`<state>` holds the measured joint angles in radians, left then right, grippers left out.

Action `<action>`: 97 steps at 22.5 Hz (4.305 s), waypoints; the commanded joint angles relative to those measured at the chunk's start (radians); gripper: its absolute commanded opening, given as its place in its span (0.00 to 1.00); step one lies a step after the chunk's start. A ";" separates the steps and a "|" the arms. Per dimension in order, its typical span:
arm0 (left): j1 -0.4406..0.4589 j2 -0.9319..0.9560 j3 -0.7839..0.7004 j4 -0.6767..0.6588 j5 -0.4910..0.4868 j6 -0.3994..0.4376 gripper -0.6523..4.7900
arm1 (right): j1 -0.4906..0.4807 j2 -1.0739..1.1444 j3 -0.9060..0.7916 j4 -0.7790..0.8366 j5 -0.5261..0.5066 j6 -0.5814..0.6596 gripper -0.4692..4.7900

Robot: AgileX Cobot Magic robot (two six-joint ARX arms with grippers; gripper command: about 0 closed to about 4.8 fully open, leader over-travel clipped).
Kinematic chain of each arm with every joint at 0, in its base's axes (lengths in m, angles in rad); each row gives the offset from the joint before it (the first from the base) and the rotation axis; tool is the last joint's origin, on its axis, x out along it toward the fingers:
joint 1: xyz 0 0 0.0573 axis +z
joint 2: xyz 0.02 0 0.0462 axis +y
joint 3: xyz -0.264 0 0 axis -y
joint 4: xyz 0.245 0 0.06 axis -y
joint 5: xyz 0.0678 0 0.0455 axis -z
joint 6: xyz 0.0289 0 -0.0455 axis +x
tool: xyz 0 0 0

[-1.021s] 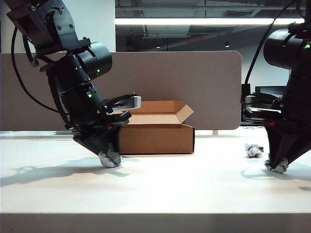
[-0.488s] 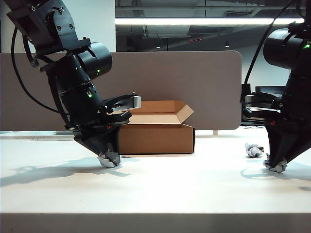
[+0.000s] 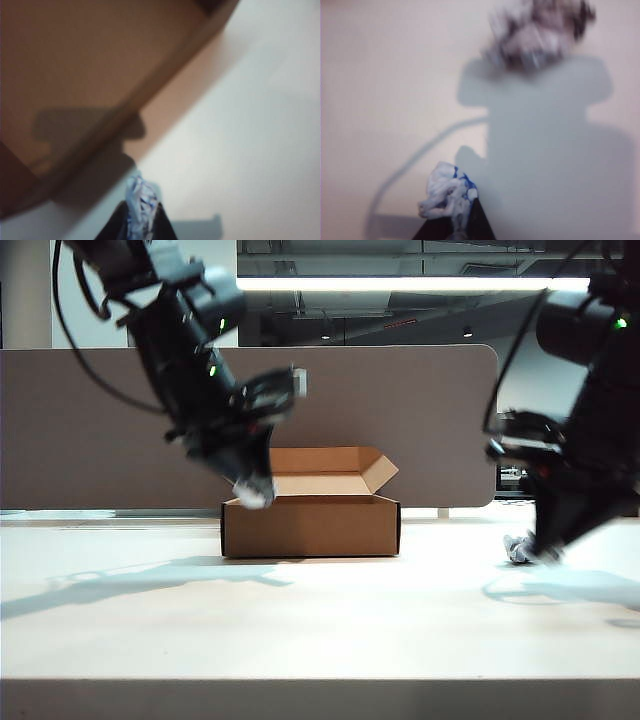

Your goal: Pick up all the paper balls on the table and put them in the paper box.

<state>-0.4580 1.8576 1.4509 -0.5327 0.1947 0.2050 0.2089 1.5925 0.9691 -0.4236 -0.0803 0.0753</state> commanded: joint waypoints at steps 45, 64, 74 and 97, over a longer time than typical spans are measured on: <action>0.289 -0.141 0.173 -0.252 0.163 -0.239 0.51 | 0.023 0.525 0.722 -0.559 0.261 -0.040 0.55; 0.289 -0.144 0.173 -0.252 0.161 -0.238 0.51 | -0.055 0.548 0.727 -0.466 0.195 -0.053 0.14; 0.289 -0.144 0.173 -0.224 0.160 -0.239 0.51 | 0.024 0.526 1.043 -0.297 -0.380 0.026 0.15; 0.289 -0.613 0.140 -0.371 -0.053 -0.148 0.11 | 0.094 0.130 1.041 -0.389 -0.294 -0.061 0.07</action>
<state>-0.1692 1.2938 1.6058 -0.8906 0.1699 0.0395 0.3019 1.7679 2.0048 -0.7574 -0.4370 0.0811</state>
